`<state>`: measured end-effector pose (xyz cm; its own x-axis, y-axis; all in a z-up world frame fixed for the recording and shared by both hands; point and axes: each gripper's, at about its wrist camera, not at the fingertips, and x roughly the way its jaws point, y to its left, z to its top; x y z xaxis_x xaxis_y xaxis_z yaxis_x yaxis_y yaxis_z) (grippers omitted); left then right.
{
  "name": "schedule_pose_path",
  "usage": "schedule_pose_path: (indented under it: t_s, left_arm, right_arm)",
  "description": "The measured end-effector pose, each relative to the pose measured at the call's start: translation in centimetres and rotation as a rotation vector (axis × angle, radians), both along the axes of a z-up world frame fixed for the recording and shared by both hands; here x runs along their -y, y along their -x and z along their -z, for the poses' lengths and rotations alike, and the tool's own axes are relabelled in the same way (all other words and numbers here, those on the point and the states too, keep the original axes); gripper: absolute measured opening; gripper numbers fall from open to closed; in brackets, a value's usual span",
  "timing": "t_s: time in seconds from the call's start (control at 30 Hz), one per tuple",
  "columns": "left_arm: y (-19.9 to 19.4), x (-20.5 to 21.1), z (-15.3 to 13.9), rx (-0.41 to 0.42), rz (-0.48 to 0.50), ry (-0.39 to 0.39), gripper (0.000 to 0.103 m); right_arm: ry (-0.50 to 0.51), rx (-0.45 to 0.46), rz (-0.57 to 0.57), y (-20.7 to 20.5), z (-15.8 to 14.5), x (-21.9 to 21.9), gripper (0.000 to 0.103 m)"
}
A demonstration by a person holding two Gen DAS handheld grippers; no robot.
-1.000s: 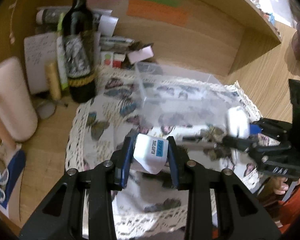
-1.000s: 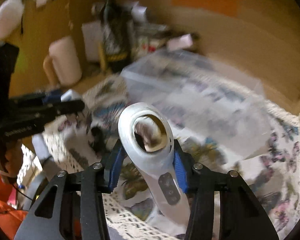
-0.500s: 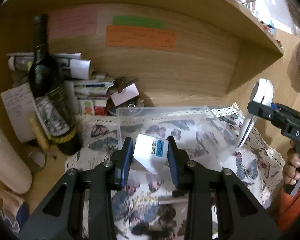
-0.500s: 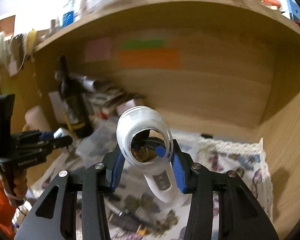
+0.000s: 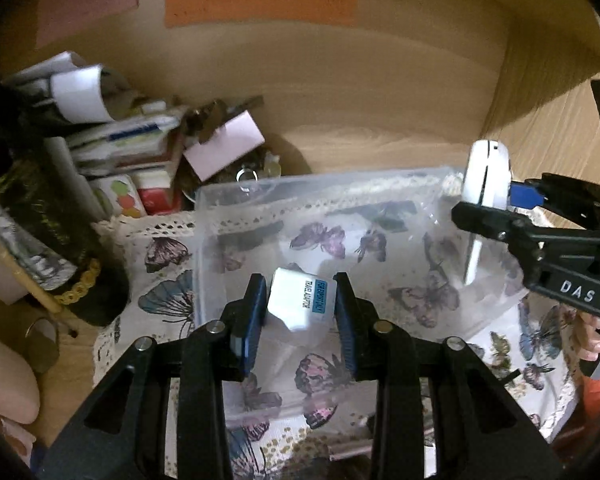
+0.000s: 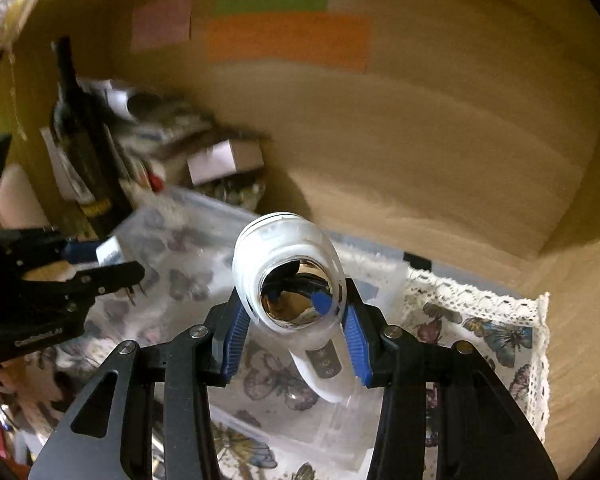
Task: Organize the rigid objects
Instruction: 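Carry both items over the clear plastic box and open both tools, then grasp the black plug with the left tool while the right tool grasps the black-and-orange cylinder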
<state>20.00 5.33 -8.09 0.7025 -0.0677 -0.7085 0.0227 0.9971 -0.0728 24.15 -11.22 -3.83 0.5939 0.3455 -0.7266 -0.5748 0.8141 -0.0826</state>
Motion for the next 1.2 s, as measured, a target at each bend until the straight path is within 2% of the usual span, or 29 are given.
schedule_pose_path:
  t_s: [0.2, 0.47, 0.57, 0.77, 0.8, 0.87, 0.93, 0.97, 1.0, 1.13, 1.2]
  left_arm:
    - [-1.4, 0.1, 1.6, -0.046, 0.016, -0.006, 0.034]
    - [-0.6, 0.2, 1.2, -0.031, 0.024, -0.008, 0.034]
    - [-0.5, 0.0, 0.7, -0.021, 0.025, 0.004, 0.037]
    - [2.1, -0.5, -1.8, 0.059, 0.008, 0.001, 0.061]
    - [2.8, -0.6, -2.3, 0.077, 0.001, -0.002, 0.068]
    - [4.1, -0.8, -3.1, 0.109, -0.011, -0.01, 0.077]
    - [5.3, -1.0, -3.7, 0.131, -0.023, -0.017, 0.09]
    - [6.0, -1.2, -4.0, 0.143, -0.03, -0.021, 0.093]
    - [6.7, -1.4, -4.1, 0.153, -0.039, -0.026, 0.098]
    - [9.2, -2.0, -3.7, 0.151, -0.057, -0.042, 0.1]
    - [10.3, -2.1, -3.0, 0.129, -0.055, -0.046, 0.1]
  right_arm:
    - [0.073, -0.028, -0.037, -1.2, 2.2, -2.1, 0.039]
    - [0.138, -0.117, -0.061, -2.3, 5.1, -4.1, 0.039]
    - [0.127, -0.122, -0.055, -2.0, 5.0, -3.9, 0.04]
    - [0.058, -0.074, -0.044, -0.2, 2.0, -2.7, 0.046]
    - [0.045, -0.062, -0.041, 0.3, 1.4, -2.3, 0.047]
    - [0.021, -0.029, -0.033, 1.4, 0.3, -1.7, 0.055]
    - [-0.009, 0.0, -0.027, 2.7, -0.7, -1.0, 0.065]
    - [-0.025, 0.011, -0.024, 3.3, -1.1, -0.6, 0.069]
    - [-0.042, 0.022, -0.021, 4.0, -1.5, -0.1, 0.07]
    - [-0.087, 0.046, 0.0, 6.6, -2.2, 1.5, 0.079]
    - [-0.093, 0.048, 0.013, 8.0, -2.0, 2.1, 0.081]
